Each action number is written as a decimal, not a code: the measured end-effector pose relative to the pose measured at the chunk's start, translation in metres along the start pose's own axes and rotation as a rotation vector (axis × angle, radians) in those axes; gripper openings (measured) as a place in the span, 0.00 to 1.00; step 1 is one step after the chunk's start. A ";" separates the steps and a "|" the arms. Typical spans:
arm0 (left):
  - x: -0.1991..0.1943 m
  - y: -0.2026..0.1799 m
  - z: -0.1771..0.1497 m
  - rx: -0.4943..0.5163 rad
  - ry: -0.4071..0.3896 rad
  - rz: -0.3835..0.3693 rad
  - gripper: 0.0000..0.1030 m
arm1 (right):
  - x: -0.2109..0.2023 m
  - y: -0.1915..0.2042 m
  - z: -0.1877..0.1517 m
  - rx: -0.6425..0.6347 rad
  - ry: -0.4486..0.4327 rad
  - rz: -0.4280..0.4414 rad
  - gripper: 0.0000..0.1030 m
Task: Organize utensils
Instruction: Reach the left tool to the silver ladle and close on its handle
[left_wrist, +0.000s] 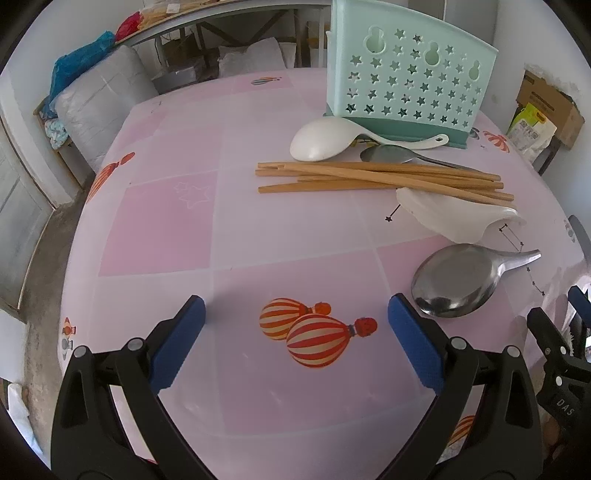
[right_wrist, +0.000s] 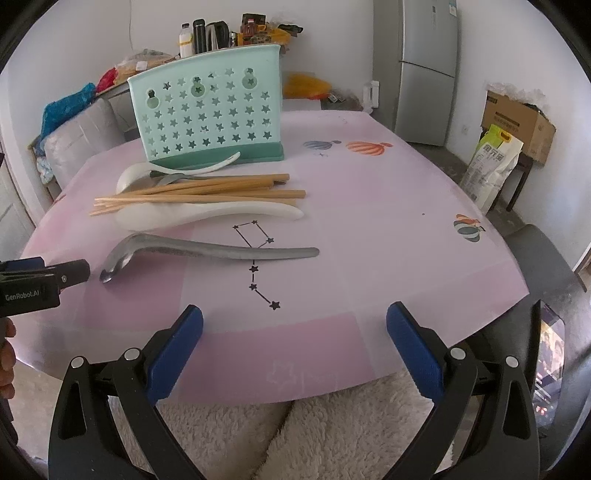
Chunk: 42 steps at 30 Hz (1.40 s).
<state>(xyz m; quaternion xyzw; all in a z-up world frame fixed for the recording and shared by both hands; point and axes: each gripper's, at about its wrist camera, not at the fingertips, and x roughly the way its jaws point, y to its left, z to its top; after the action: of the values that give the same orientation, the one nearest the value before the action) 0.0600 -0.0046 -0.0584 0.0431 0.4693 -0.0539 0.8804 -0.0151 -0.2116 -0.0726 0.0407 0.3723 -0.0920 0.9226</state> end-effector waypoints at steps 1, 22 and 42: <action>0.000 -0.001 0.001 -0.004 0.004 0.003 0.93 | 0.000 0.000 0.000 -0.001 0.000 0.002 0.94; -0.009 -0.005 0.000 0.122 -0.050 -0.083 0.93 | 0.002 -0.003 0.002 0.002 -0.013 0.045 0.94; -0.025 -0.082 -0.007 0.654 -0.195 -0.191 0.32 | 0.000 -0.008 0.001 0.033 -0.027 0.042 0.94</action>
<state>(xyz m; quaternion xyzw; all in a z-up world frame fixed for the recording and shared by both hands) 0.0294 -0.0837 -0.0438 0.2735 0.3429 -0.2872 0.8515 -0.0163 -0.2195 -0.0723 0.0626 0.3574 -0.0792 0.9285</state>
